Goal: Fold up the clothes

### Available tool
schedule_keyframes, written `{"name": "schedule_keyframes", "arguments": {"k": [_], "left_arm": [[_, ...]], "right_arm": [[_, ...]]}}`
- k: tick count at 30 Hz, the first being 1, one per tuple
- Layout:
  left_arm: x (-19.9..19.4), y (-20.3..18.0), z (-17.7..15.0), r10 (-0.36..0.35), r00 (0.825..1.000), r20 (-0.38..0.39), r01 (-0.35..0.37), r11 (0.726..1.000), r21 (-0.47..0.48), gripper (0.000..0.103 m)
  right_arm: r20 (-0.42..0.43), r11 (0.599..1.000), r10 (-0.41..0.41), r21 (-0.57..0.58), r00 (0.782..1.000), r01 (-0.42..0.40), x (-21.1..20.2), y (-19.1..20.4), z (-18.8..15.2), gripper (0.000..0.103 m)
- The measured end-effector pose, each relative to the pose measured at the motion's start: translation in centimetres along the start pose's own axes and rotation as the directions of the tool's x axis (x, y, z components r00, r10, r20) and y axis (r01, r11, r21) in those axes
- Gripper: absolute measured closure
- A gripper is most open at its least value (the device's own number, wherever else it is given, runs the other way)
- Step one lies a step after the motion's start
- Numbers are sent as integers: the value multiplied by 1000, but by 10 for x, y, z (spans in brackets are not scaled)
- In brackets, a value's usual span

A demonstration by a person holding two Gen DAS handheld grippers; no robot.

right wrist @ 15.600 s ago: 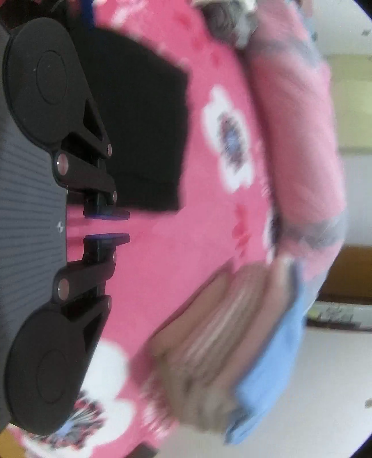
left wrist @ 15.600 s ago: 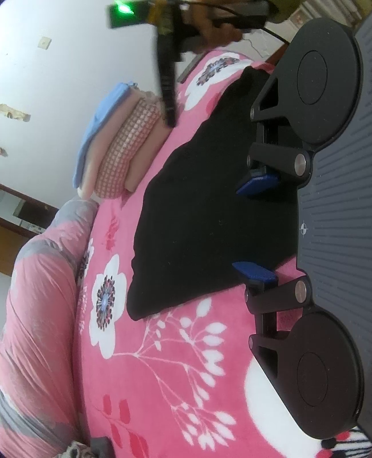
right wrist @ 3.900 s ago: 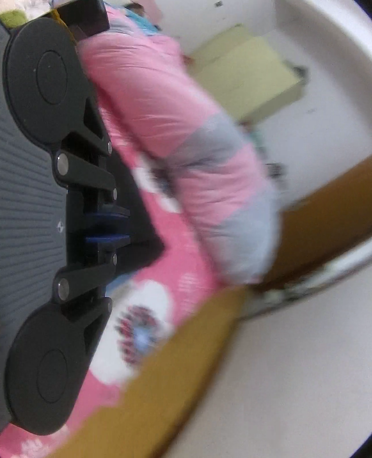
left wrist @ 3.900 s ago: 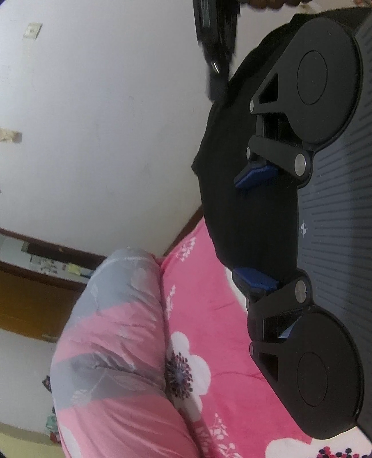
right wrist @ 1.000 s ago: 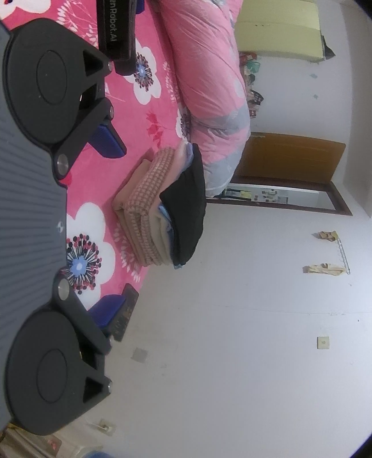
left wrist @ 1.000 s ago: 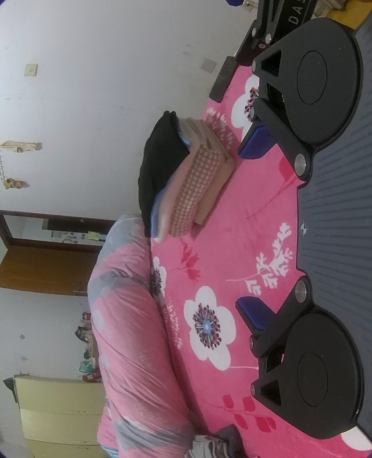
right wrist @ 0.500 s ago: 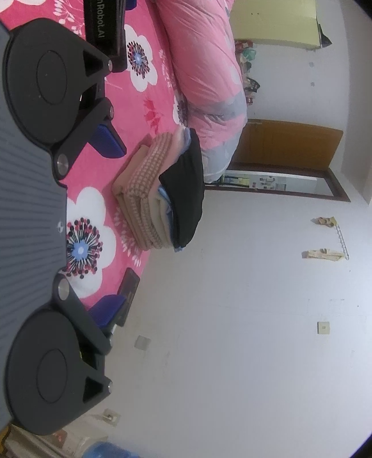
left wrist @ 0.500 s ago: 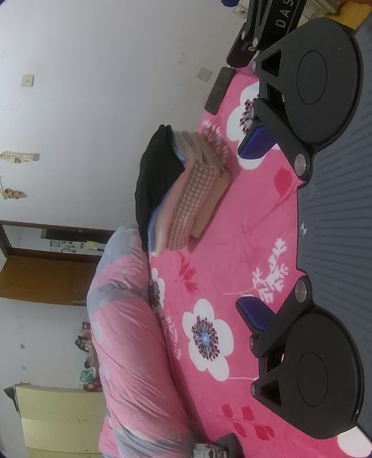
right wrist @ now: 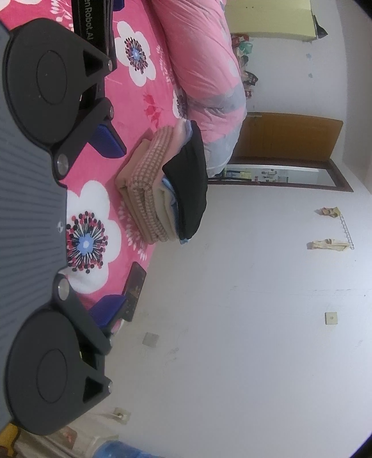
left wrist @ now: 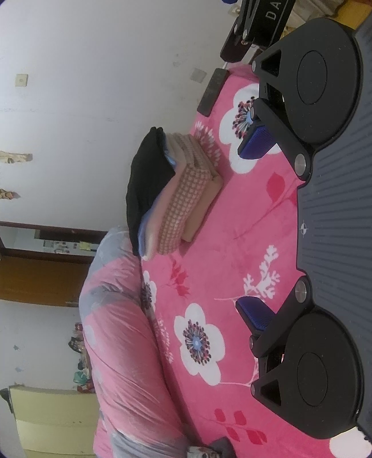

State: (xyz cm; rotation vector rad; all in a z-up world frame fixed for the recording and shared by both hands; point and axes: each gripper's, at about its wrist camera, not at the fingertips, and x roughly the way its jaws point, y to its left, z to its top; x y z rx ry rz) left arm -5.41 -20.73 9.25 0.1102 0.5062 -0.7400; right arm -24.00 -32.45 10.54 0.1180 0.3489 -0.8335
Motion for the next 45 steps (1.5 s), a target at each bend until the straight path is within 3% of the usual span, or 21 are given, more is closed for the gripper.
{"name": "schedule_keyframes", "arguments": {"k": [45], "left_arm": [[-2, 2, -3, 22, 1000, -3, -22, 1000, 3, 0]], "right_arm": [[-15, 1000, 22, 12, 1000, -22, -1, 9, -4, 0]]}}
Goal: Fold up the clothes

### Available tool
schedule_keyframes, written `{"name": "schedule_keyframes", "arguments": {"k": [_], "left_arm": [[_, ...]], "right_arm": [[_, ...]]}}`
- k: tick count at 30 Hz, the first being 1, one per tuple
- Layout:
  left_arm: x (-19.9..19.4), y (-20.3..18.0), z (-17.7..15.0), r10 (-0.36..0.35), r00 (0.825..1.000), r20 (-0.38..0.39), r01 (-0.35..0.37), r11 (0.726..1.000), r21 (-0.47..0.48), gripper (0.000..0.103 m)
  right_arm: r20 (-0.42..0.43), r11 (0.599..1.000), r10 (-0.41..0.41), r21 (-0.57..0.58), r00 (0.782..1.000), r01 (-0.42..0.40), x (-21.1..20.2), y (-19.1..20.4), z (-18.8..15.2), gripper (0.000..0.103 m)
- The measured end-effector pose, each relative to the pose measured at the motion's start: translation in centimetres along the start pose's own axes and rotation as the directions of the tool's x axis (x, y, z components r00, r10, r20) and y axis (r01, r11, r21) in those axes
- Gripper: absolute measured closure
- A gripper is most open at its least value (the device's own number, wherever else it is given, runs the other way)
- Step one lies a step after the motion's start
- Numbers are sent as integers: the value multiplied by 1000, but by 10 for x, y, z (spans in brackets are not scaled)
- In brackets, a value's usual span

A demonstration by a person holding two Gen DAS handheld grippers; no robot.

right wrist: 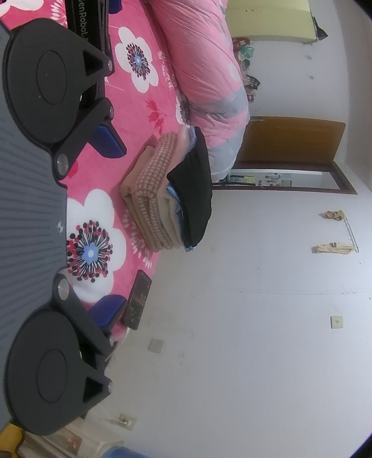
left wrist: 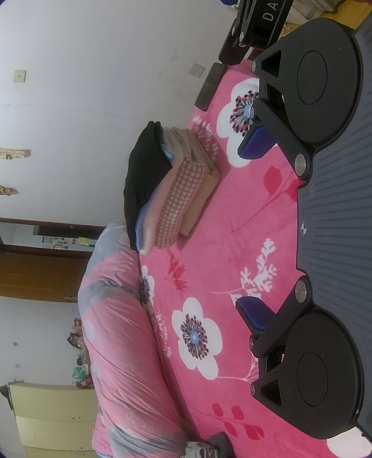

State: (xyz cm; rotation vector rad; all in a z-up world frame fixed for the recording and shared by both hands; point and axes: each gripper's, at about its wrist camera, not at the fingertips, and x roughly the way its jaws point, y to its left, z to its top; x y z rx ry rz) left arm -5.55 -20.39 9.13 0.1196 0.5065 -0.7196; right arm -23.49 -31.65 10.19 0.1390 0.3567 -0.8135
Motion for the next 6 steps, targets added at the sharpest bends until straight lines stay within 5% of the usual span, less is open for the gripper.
{"name": "schedule_keyframes", "arguments": {"k": [6], "left_arm": [[-1, 0, 0, 2, 1000, 1, -2, 1000, -2, 0]], "right_arm": [[1, 1000, 1, -1, 1000, -1, -1, 2, 0, 0]]}}
